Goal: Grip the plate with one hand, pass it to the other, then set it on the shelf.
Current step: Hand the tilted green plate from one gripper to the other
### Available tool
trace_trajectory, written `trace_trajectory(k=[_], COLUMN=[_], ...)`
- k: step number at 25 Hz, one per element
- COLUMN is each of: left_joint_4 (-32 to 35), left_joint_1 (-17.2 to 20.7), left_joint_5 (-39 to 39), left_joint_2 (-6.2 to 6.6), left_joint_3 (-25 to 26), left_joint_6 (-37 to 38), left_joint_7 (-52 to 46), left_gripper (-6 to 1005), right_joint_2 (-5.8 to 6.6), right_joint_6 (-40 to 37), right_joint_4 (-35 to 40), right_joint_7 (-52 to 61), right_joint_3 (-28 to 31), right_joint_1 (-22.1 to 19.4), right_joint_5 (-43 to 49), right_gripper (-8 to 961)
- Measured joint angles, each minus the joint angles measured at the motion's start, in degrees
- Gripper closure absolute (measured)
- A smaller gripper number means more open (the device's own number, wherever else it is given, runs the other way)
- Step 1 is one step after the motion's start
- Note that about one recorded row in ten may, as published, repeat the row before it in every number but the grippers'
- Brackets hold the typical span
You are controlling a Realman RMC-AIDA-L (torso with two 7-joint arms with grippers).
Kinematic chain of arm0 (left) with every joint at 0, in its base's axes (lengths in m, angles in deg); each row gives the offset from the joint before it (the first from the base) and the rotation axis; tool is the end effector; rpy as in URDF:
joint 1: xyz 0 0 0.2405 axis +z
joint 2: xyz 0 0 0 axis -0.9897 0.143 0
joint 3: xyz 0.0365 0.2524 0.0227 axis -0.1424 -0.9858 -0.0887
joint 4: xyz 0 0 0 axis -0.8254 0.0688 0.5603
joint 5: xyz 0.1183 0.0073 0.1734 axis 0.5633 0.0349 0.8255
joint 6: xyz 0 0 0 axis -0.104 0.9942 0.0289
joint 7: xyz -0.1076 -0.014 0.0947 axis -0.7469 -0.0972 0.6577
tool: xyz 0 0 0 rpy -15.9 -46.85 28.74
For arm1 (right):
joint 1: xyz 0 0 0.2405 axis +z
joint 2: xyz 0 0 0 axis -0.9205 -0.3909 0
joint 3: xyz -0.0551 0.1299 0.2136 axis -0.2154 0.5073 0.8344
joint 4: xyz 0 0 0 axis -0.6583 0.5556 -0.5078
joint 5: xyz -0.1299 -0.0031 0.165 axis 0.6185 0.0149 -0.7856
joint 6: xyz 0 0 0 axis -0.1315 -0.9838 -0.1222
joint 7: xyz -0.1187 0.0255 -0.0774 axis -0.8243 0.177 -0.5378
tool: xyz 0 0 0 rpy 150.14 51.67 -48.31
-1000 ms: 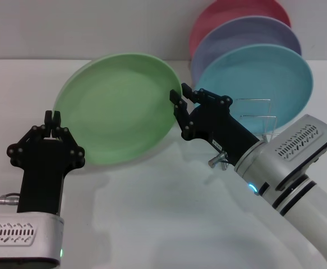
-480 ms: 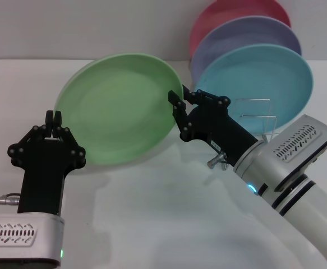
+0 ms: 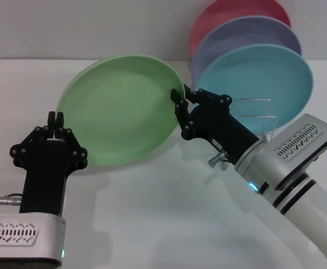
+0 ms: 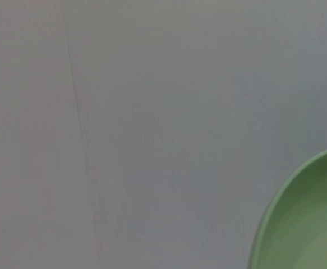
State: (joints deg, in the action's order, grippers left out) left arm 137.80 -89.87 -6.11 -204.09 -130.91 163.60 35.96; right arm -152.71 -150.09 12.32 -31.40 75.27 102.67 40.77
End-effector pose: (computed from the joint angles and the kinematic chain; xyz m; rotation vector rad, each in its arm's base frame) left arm -0.2153 0.2219 -0.0808 -1.4827 -0.4131 -0.5498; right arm 0.2027 0.3244 -0.1133 -2.0606 0.3536 0.8982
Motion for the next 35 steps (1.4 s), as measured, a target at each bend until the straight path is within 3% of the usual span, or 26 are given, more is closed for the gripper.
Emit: trace_trajectory(k=[6, 9, 35], left_joint_4=[0.0, 0.0, -0.2], left_joint_1=[0.0, 0.0, 0.2], left_joint_5=[0.0, 0.0, 0.1], left_joint_2=[0.0, 0.0, -0.02], left_joint_3=[0.0, 0.0, 0.0], left_joint_6=[0.0, 0.0, 0.0], left_joint_7=[0.0, 0.0, -0.3], left_gripper=[891, 890, 879], right_joint_2=[0.0, 0.0, -0.07], right_joint_6=[0.0, 0.0, 0.1], right_joint_4=[0.0, 0.0, 0.2], right_joint_7=[0.0, 0.0, 0.0], right_joint_3=[0.0, 0.0, 0.7], right_joint_1=[0.0, 0.0, -0.3], right_joint_5=[0.0, 0.0, 0.0], right_gripper=[812, 865, 894])
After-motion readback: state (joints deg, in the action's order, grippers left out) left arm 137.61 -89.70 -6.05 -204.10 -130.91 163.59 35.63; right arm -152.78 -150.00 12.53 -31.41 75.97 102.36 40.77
